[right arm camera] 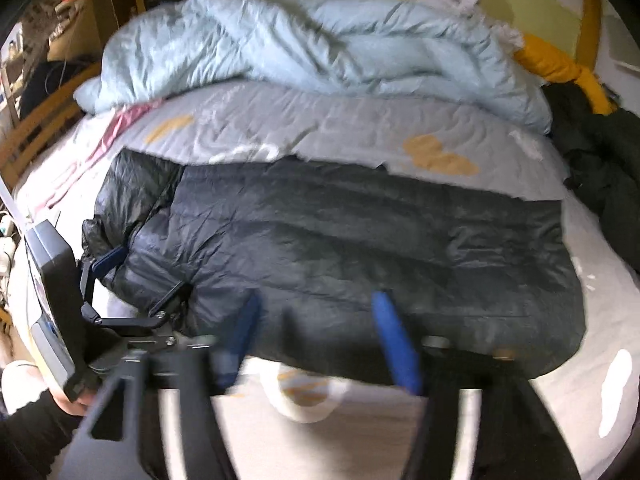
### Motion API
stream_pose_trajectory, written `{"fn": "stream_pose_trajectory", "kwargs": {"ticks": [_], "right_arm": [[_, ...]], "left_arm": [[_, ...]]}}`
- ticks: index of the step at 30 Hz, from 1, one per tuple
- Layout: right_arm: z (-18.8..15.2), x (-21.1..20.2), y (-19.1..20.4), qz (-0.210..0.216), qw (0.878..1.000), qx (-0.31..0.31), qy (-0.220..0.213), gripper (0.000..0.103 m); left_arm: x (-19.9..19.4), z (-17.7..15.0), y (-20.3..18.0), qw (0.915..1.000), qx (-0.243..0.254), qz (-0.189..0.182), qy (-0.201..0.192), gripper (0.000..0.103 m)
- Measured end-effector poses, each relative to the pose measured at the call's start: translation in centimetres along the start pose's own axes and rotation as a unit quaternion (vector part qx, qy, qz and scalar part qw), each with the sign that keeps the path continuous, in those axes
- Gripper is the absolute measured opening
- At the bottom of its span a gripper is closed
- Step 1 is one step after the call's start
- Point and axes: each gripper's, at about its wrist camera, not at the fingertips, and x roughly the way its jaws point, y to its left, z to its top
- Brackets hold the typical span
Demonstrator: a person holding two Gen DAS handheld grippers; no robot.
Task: Fold large clothes
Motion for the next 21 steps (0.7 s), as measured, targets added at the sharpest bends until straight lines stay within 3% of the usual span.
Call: {"fn": "stream_pose_trajectory", "kwargs": {"ticks": [1,4,11,21], "right_arm": [[0.1,0.4,0.2,0.008,1.000,0.005,0.009,0.030],[0.4,2.4,1.0,0.036,0.997,0.031,0.054,0.020],[1.7,7.4,1.9,-0.022,0.995,0.025,0.091,0.019],[7.7,12.8,-1.0,-0.007,0.988,0.087,0.129,0.019]], "left_arm": [[0.0,0.0,0.0,1.0000,0.001,0.001,0.000,0.103],[0.0,0.0,0.0,1.0000,0.002,0.003,0.001,0.103],[0.2,0.1,0.0,1.0000,0.001,0.004,0.007,0.103],[0.4,0.2,0.0,0.9999,0.003,0.003,0.012,0.103]]}}
